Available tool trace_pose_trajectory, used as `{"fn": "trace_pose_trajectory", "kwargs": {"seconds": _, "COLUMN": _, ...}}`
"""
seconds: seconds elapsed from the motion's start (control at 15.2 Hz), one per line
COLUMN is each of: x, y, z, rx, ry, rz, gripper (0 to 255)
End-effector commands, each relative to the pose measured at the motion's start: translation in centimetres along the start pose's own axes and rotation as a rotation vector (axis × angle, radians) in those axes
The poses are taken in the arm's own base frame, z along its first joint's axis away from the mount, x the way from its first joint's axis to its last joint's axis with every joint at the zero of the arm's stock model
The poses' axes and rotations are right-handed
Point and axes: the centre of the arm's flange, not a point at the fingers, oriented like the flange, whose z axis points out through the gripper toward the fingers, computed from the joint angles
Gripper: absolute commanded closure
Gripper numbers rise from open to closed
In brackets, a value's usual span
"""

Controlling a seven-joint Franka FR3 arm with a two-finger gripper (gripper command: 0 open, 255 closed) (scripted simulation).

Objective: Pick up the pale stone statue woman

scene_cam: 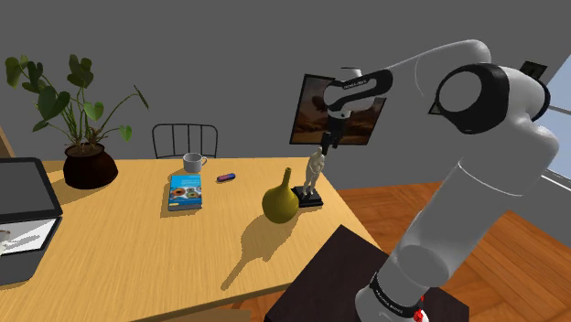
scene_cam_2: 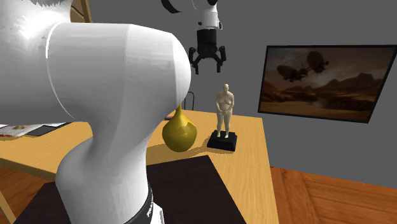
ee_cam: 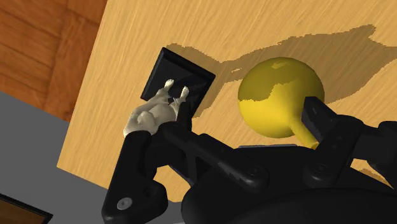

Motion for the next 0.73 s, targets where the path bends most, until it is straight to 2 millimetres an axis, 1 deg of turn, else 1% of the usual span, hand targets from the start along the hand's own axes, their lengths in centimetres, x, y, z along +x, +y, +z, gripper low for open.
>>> {"fn": "trace_pose_trajectory", "kwargs": {"seconds": 0.0, "x": 1.5, "y": 2.2, "z": 0.7, "rx": 0.0, "ry": 0.008, "rz": -0.003, "gripper": 0}}
{"fn": "trace_pose_trajectory", "kwargs": {"seconds": 0.66, "x": 8.5, "y": 12.1, "z": 5.1, "rx": 0.007, "ry": 0.047, "rz": -0.008, "gripper": 0}}
